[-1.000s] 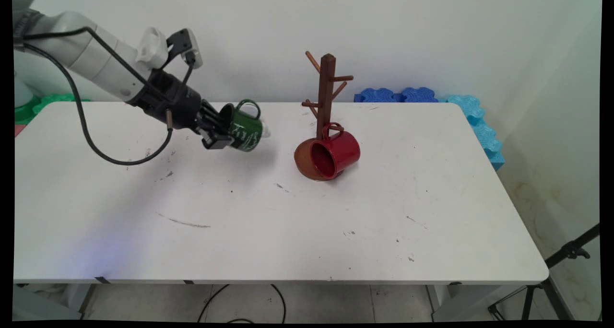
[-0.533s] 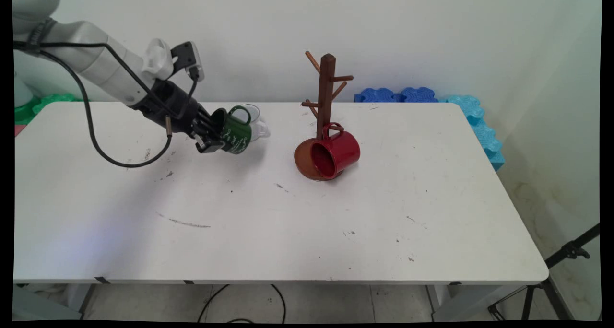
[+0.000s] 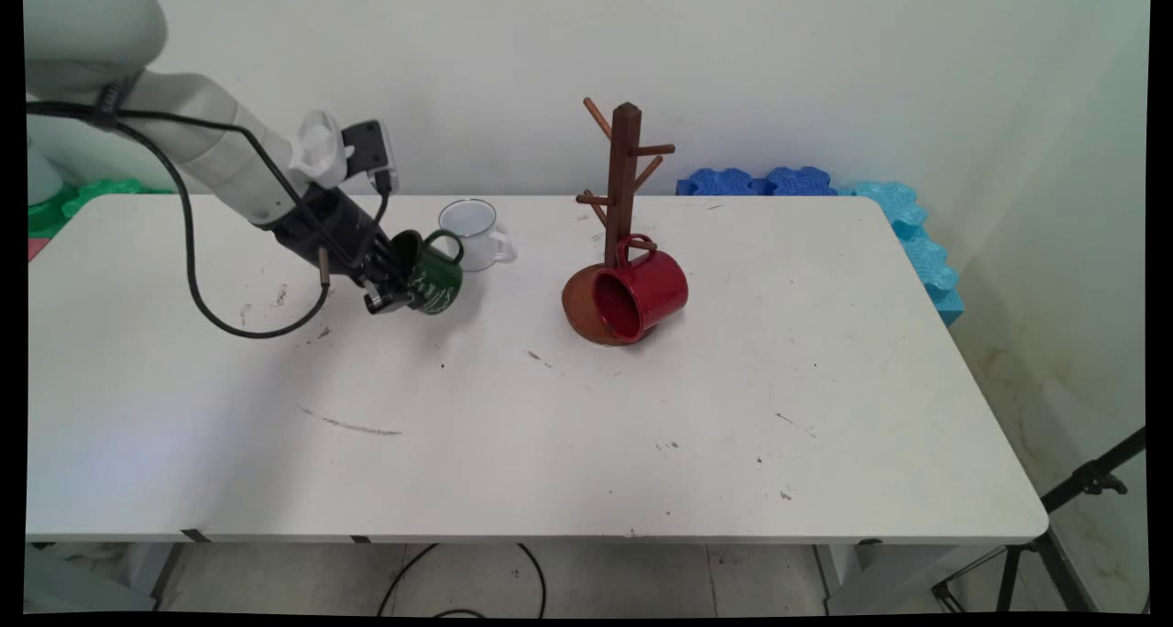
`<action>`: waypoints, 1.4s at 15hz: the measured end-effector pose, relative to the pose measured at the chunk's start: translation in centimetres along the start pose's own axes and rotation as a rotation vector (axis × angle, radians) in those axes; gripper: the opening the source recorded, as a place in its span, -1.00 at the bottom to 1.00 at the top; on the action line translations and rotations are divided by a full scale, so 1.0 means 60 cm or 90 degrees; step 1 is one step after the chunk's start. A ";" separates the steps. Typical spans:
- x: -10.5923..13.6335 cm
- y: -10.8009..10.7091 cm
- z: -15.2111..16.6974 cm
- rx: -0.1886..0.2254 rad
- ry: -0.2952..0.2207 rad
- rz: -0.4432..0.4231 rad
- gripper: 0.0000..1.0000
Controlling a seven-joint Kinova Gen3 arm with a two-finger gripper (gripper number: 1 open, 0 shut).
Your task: Place the picked object on the table
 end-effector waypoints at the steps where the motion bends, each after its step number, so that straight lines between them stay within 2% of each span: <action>1: -0.001 0.000 0.007 0.001 -0.009 0.003 -1.00; 9: 0.007 0.006 0.044 0.000 -0.049 0.021 -1.00; 21: 0.033 0.015 0.073 -0.002 -0.065 0.039 -1.00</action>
